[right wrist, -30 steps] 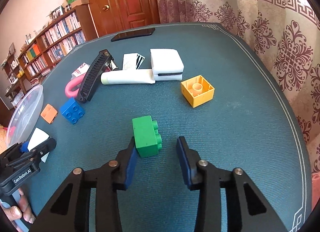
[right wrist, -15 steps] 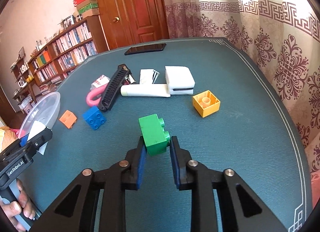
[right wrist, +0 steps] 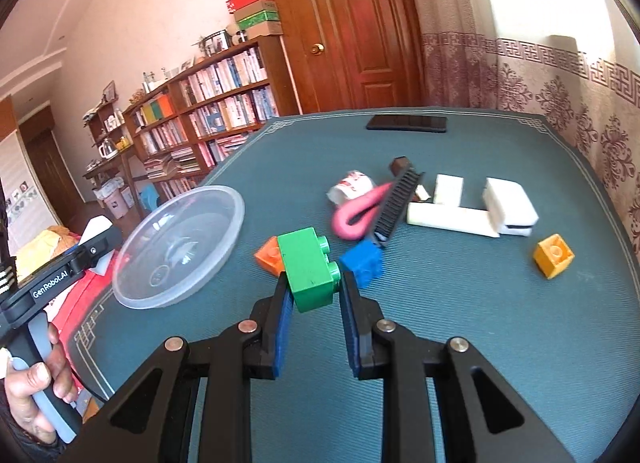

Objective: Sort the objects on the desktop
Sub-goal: 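Carry the sponge and green brick over the clear plastic bowl with both tools, then open the left tool to drop the sponge while the right tool drops the green brick into the bowl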

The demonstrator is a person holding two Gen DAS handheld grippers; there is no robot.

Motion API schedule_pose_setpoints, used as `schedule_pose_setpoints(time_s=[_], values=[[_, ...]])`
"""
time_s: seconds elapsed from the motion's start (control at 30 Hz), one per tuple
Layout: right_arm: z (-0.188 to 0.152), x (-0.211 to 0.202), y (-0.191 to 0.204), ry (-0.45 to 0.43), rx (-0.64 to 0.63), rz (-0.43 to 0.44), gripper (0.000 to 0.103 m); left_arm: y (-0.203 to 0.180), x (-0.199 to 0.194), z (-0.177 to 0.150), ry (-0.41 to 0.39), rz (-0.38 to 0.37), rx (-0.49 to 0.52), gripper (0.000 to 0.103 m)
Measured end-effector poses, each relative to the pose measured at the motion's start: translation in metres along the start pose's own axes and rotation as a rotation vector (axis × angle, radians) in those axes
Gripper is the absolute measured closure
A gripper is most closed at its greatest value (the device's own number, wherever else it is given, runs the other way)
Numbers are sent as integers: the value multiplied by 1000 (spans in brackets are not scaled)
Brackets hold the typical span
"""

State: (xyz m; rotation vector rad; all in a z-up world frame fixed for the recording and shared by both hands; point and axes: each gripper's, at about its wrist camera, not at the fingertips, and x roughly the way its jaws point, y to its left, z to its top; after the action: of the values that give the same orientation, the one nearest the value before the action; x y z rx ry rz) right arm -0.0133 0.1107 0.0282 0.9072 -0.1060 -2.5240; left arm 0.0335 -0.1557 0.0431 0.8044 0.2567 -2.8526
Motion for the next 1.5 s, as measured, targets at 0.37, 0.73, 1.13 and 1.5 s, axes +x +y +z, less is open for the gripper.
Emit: schedule_pose_setpoints(time_s=[0.37, 0.73, 1.13, 1.5], values=[[17, 58, 89, 63, -112, 104, 77, 56, 19, 1, 12, 26, -39, 47], [25, 114, 128, 138, -117, 183, 77, 77, 31, -1, 8, 72, -57, 47], [22, 124, 120, 159, -127, 149, 76, 73, 55, 4, 48, 43, -51, 39], [25, 126, 110, 156, -86, 156, 62, 80, 57, 4, 36, 46, -98, 27]])
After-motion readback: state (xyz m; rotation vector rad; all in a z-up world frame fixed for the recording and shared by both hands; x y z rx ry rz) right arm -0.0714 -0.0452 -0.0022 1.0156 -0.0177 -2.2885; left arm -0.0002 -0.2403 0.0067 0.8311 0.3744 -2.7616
